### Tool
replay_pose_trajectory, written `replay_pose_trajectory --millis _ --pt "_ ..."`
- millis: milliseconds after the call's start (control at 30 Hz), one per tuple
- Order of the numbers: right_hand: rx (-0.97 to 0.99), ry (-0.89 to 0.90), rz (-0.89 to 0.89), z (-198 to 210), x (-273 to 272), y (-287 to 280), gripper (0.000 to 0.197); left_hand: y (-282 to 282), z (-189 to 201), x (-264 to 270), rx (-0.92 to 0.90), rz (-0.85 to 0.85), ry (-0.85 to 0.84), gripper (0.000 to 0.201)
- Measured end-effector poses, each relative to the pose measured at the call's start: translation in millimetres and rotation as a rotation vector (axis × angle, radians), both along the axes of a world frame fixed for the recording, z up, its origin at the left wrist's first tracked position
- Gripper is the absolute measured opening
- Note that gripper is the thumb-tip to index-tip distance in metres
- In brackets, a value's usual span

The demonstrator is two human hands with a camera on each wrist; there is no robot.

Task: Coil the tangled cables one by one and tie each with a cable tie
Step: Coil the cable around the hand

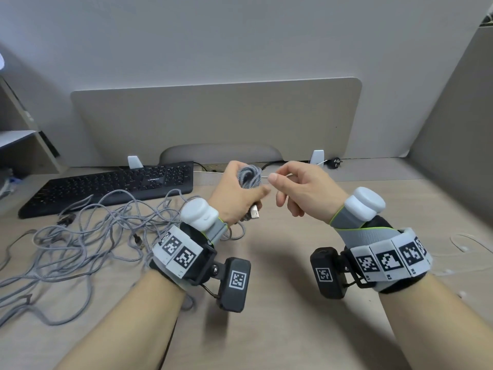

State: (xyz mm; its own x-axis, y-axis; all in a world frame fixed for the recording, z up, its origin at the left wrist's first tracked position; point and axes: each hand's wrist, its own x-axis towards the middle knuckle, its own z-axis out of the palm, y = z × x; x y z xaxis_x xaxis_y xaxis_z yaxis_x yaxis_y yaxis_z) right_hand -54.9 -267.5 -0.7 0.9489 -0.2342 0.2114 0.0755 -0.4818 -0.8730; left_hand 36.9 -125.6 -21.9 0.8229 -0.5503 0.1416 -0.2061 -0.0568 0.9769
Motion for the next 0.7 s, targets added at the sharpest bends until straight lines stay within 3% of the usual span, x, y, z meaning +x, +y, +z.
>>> replay_pose_trajectory --millis 267,433,500,600,700 --pt "-0.074 0.016 0.038 -2.1 -0.8 3.8 0.032 -8.9 -3.8 -17.8 0.265 -0.266 -0.070 0.073" --pt "-0.001 0.016 0.063 -4.3 2.7 4.3 0.022 -4.5 -0.7 -11.8 0.376 -0.228 -0.185 0.090" --pt "0.041 -0.009 0.061 -3.6 3.9 5.4 0.016 -2.5 1.8 -11.3 0.300 -0.225 -0.132 0.093" --pt "0.059 -0.033 0.060 -2.4 3.5 5.5 0.012 -2.6 2.3 -5.4 0.221 -0.202 -0.102 0.086" --pt "0.051 -0.045 0.059 -2.9 2.6 7.1 0.013 -2.0 -1.2 -2.7 0.301 -0.175 -0.225 0.052"
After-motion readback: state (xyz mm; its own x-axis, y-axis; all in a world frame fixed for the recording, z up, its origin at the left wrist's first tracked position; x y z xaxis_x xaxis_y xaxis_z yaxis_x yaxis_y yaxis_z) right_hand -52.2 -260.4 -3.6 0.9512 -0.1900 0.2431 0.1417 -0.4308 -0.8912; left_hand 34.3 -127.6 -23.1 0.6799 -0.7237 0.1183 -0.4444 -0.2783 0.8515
